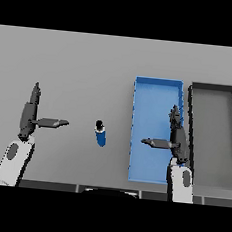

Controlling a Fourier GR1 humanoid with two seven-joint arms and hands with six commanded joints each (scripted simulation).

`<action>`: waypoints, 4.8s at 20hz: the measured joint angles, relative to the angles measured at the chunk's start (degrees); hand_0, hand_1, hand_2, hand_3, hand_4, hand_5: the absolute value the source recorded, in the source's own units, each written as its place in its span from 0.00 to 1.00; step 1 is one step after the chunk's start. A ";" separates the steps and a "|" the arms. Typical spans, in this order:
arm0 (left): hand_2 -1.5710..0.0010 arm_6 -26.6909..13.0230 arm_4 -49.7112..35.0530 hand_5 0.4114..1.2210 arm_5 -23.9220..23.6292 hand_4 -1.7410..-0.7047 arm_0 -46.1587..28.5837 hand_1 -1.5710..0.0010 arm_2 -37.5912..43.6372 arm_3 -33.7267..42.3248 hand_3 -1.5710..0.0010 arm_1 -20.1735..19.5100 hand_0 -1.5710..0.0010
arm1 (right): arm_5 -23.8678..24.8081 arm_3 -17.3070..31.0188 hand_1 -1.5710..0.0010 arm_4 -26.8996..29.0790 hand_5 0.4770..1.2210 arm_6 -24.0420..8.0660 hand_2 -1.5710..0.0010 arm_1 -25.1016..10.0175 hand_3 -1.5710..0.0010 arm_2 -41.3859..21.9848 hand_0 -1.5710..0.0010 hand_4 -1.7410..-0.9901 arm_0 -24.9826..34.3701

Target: Pick up the blue pipe and place it into the blue bin.

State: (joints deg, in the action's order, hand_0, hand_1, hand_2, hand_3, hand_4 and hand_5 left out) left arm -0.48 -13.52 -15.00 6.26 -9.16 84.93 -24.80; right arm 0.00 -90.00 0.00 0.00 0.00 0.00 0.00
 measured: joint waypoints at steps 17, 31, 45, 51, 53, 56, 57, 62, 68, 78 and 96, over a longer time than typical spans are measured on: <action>1.00 9.56 -0.20 0.21 18.91 0.70 -5.82 1.00 -5.99 4.67 1.00 -10.50 1.00 | -4.56 -8.46 1.00 -6.40 0.15 2.97 1.00 -8.11 1.00 -4.69 1.00 0.70 -5.99; 1.00 2.19 4.55 0.04 27.39 0.60 -4.10 1.00 -19.29 10.19 1.00 -6.86 1.00 | -5.37 -7.35 1.00 -6.38 0.19 6.71 1.00 -8.24 1.00 -4.68 1.00 0.63 -6.26; 1.00 5.05 9.91 0.08 26.59 0.63 5.70 1.00 -23.68 -5.39 1.00 7.95 1.00 | -5.38 -9.21 1.00 -5.94 0.16 6.37 1.00 -7.95 1.00 -4.57 1.00 0.64 -8.50; 0.44 5.82 4.73 0.61 25.88 0.31 6.53 0.50 -21.23 -9.12 0.44 14.25 0.57 | -5.64 -8.75 1.00 -5.40 0.17 5.90 1.00 -8.31 1.00 -4.04 1.00 0.64 -7.64; 0.28 6.46 5.41 0.75 24.78 0.20 5.96 0.32 -21.57 -9.02 0.30 15.07 0.37 | -5.19 -8.53 1.00 -5.88 0.18 6.19 1.00 -7.96 1.00 -4.21 1.00 0.64 -7.60; 0.15 8.93 6.82 0.87 23.54 0.11 4.64 0.16 -22.64 -8.03 0.19 15.36 0.19 | -5.25 -8.72 1.00 -6.31 0.19 7.09 1.00 -7.56 1.00 -4.81 1.00 0.64 -8.65; 0.12 8.73 7.74 0.90 22.60 0.09 4.90 0.13 -23.00 -7.73 0.17 15.33 0.15 | -5.05 -8.50 1.00 -6.43 0.19 6.01 1.00 -7.69 1.00 -4.67 1.00 0.65 -7.59; 0.04 12.25 7.46 0.97 21.97 0.03 4.91 0.04 -23.60 -4.00 0.10 15.57 0.05 | -5.24 -8.99 1.00 -6.09 0.20 5.31 1.00 -8.58 1.00 -4.11 1.00 0.66 -7.24; 0.01 8.64 6.05 0.99 22.88 0.02 7.91 0.01 -24.22 3.74 0.08 15.32 0.01 | -5.22 -7.63 1.00 -7.32 0.21 6.98 1.00 -8.81 1.00 -4.34 1.00 0.70 -7.47; 0.00 2.19 4.96 1.00 24.24 0.01 10.12 0.00 -25.32 6.87 0.08 15.61 0.00 | -5.97 -7.13 1.00 -6.20 0.20 7.60 1.00 -8.68 1.00 -4.01 1.00 0.75 -7.60; 0.00 1.85 5.49 1.00 24.57 0.01 9.97 0.00 -25.66 7.22 0.08 14.96 0.00 | -26.61 -22.69 1.00 18.42 0.06 -5.30 1.00 -21.24 1.00 -7.36 1.00 0.58 3.46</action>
State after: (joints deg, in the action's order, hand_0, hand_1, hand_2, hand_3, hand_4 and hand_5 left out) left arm 1.38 -8.03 9.56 16.23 -34.81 92.15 -9.84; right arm -26.61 -112.69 18.42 -5.30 -21.24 -7.36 3.46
